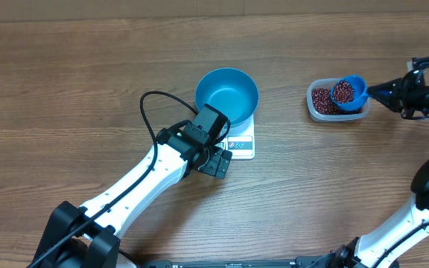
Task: Scoop item into bowl and weigh 150g on scale
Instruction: 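Tilt and lift the filled scoop out of the tub with the right gripper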
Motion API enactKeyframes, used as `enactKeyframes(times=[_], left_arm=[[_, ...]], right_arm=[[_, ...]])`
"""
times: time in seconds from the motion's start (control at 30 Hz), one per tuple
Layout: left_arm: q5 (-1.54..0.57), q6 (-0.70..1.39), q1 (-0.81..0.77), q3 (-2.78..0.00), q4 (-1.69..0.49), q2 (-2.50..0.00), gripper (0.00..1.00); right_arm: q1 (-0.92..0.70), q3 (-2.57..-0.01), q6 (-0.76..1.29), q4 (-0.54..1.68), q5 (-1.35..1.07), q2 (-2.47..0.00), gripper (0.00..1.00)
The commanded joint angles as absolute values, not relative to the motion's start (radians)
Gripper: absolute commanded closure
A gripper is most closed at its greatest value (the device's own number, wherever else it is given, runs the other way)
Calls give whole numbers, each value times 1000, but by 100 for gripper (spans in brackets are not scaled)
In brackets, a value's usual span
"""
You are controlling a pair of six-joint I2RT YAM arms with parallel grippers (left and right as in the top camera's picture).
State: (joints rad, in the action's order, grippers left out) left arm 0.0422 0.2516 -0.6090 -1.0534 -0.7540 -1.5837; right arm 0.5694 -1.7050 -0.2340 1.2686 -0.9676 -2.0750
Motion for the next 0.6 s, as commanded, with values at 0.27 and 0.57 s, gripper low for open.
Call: enactKeyframes(times=[0.27,0.57], left_arm=[[52,232,-616,-1049,-751,-1576,0],[52,232,-616,-1049,-751,-1577,0]], right_arm=[[579,-1703,-287,1266,-1195,-2084,96],[577,-1703,-324,1254,-1399,-2084,96]])
